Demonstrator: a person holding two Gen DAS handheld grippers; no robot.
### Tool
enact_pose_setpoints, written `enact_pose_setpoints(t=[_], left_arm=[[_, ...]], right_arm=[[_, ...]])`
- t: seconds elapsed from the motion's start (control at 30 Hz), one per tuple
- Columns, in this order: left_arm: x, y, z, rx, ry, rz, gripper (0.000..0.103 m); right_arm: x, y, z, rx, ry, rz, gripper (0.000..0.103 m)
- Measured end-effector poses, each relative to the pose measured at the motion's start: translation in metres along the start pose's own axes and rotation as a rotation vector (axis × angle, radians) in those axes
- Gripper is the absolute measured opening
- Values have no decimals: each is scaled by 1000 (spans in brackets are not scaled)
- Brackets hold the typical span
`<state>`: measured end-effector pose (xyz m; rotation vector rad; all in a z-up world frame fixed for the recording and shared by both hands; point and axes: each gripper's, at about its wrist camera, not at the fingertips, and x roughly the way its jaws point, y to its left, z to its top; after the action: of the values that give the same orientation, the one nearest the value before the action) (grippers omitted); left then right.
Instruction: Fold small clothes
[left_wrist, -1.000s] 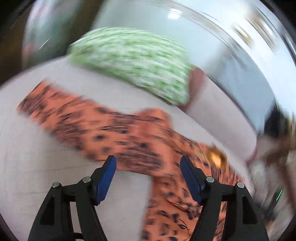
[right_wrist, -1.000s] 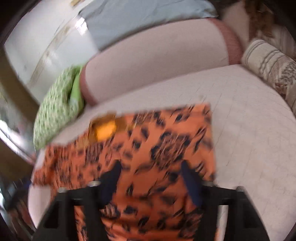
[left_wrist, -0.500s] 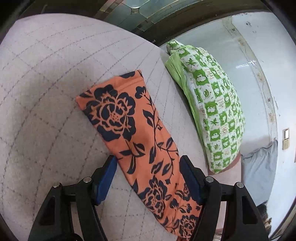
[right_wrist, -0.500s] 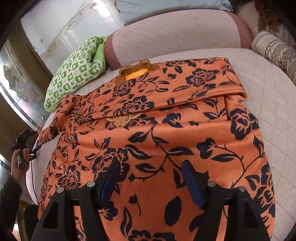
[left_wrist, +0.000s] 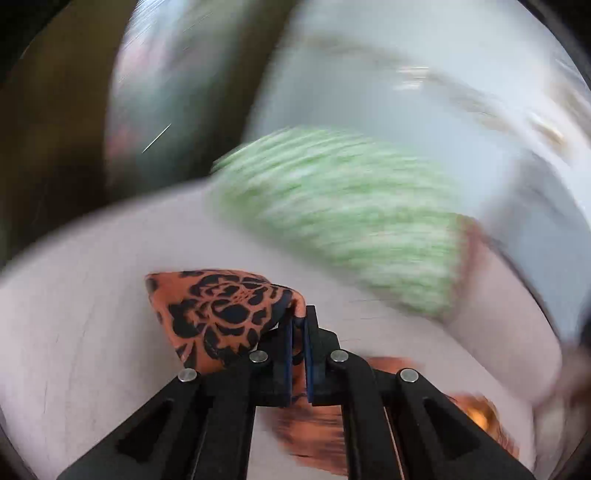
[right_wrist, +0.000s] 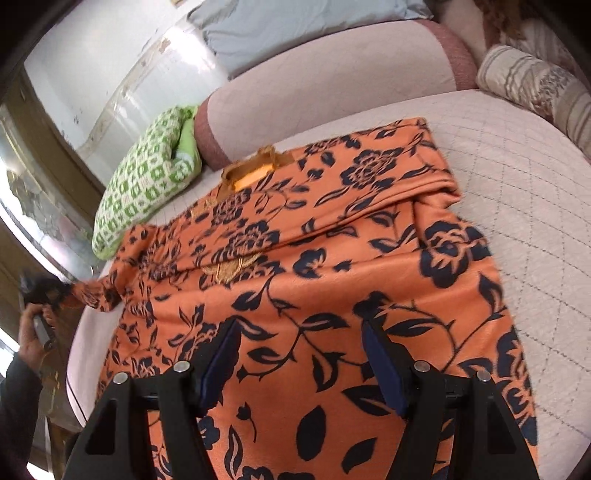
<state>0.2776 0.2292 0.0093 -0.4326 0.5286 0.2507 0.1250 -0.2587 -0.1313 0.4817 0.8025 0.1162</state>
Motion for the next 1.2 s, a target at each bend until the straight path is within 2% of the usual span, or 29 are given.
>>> enact_pose_setpoints(t=[0.1,0.17,0.23,0.27,0.3,0.33,0.37,0.43,0.47,0.53,0.6,0.7,0.77,0.83,0.9,1.0,1.07,1.1,1.13,1.17,1.2], left_arm=[[-40,-115,-14,221,-73,-182,4],[-52,-177,-43,348,-64,-276,5],[-52,-231,-85,486,-28,-335,6],[-44,-251,-108,542,25,-366,19],[-30,-270,-136,607,120,-405,29],[-18,-278,-156,638,185,-411,47],[1,-282,-182,663,289,-396,62],[22,-274,-204,671,421,-358,62],[26,-261,-208,645,445,-343,62],[20,-233,-199,601,434,-344,62],[2,-195,-183,548,355,-328,64],[-4,-149,-155,501,246,-206,76],[14,-124,-148,510,270,-117,76],[31,-105,-152,492,301,-59,76],[41,-92,-158,479,321,-42,76],[52,-86,-170,482,318,-19,76],[56,-86,-173,487,311,-18,76],[59,-87,-174,493,309,-16,76],[61,-87,-175,502,310,-6,76],[64,-87,-177,505,317,-3,70],[70,-85,-177,498,328,-11,62]], right_arm=[[-8,-4,3,29,-25,17,71],[-15,-8,5,48,-46,26,71],[-20,-12,7,67,-62,34,71],[-23,-14,7,81,-71,37,71],[-24,-17,8,97,-74,39,71],[-24,-20,8,108,-67,41,71],[-23,-21,8,117,-61,41,71],[-24,-25,8,137,-63,43,71],[-25,-26,8,145,-66,50,71],[-29,-27,10,155,-76,60,72],[-30,-28,11,172,-66,81,72],[-28,-26,21,225,-32,138,72],[-21,-19,37,217,-20,156,72],[-6,-9,61,179,-6,137,72],[19,-1,91,161,20,148,72],[74,16,128,69,109,47,72],[107,22,134,7,175,-49,71],[121,23,133,3,210,-75,64],[134,24,130,-4,255,-87,52],[141,31,128,-51,274,-134,29],[140,39,127,-95,261,-158,24]])
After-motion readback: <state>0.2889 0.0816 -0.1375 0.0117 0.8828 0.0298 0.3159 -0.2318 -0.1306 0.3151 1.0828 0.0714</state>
